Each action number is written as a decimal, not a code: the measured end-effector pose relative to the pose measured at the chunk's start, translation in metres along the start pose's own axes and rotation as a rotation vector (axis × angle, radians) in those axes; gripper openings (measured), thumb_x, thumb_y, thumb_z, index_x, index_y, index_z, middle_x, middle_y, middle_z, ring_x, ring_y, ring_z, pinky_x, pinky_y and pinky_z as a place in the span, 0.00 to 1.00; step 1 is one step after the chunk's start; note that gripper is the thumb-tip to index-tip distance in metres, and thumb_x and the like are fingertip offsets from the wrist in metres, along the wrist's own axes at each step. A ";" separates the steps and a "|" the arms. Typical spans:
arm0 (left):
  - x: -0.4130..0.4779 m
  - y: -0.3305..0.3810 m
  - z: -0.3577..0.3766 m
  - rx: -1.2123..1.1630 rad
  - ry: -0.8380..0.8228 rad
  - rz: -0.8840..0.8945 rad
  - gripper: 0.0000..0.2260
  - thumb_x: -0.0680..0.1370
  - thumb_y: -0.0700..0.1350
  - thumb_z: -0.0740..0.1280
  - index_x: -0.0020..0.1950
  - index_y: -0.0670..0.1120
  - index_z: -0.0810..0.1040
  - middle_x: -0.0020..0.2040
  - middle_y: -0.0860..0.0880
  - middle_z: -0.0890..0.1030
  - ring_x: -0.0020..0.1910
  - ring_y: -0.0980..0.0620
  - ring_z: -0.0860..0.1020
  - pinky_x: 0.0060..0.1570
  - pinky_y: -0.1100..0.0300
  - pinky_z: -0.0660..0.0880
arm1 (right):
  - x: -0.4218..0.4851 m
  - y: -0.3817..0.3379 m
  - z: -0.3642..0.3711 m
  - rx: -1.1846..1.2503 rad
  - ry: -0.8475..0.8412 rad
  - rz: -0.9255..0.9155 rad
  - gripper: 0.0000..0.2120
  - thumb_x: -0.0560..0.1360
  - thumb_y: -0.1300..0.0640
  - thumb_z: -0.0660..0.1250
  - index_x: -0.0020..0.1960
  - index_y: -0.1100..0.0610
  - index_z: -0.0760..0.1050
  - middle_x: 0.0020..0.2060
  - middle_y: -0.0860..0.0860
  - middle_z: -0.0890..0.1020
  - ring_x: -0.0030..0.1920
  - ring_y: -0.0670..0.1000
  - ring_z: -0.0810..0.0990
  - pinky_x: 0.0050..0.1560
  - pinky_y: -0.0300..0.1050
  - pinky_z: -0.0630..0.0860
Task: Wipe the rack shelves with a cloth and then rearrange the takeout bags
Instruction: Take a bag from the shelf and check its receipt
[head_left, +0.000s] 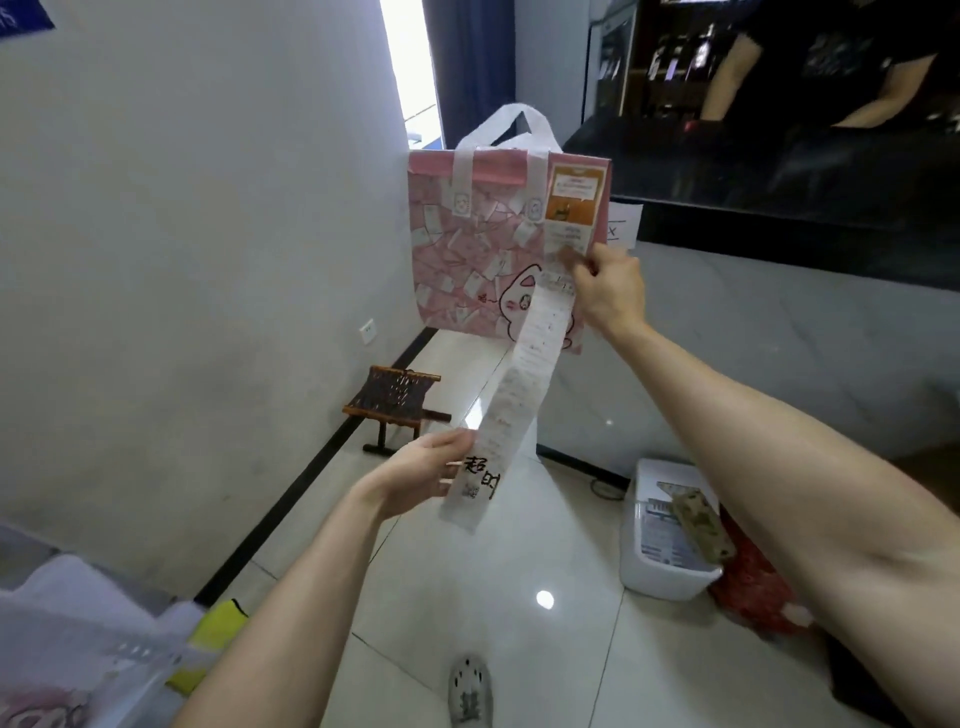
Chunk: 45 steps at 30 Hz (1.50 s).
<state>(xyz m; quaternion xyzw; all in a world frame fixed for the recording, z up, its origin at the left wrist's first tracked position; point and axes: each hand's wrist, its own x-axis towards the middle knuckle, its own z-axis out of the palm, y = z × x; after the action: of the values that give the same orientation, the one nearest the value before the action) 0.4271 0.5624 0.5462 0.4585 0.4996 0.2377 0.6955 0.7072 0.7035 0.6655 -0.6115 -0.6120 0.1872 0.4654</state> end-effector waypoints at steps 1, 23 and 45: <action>0.014 0.005 -0.002 0.079 0.026 0.011 0.18 0.87 0.53 0.66 0.75 0.49 0.78 0.67 0.42 0.85 0.67 0.41 0.84 0.69 0.40 0.79 | 0.011 0.005 -0.003 -0.001 0.022 0.010 0.12 0.84 0.52 0.66 0.56 0.58 0.86 0.49 0.53 0.88 0.47 0.54 0.85 0.47 0.52 0.83; 0.376 0.406 -0.035 0.467 0.339 0.742 0.41 0.81 0.46 0.75 0.82 0.72 0.54 0.73 0.53 0.74 0.72 0.50 0.75 0.70 0.50 0.77 | 0.301 0.071 -0.067 -0.066 0.434 0.050 0.16 0.84 0.39 0.63 0.61 0.49 0.81 0.46 0.40 0.85 0.45 0.37 0.83 0.47 0.46 0.83; 0.425 0.323 -0.064 0.675 0.406 0.769 0.43 0.77 0.38 0.75 0.78 0.76 0.62 0.69 0.62 0.68 0.63 0.55 0.77 0.59 0.49 0.83 | 0.257 0.154 -0.005 -0.023 0.186 0.231 0.37 0.73 0.43 0.80 0.76 0.49 0.67 0.68 0.43 0.80 0.67 0.45 0.79 0.64 0.47 0.80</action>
<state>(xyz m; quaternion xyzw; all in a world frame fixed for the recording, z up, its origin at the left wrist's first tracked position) 0.5744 1.0739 0.6213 0.7504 0.4688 0.3851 0.2624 0.8462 0.9669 0.6328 -0.6980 -0.4937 0.1748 0.4884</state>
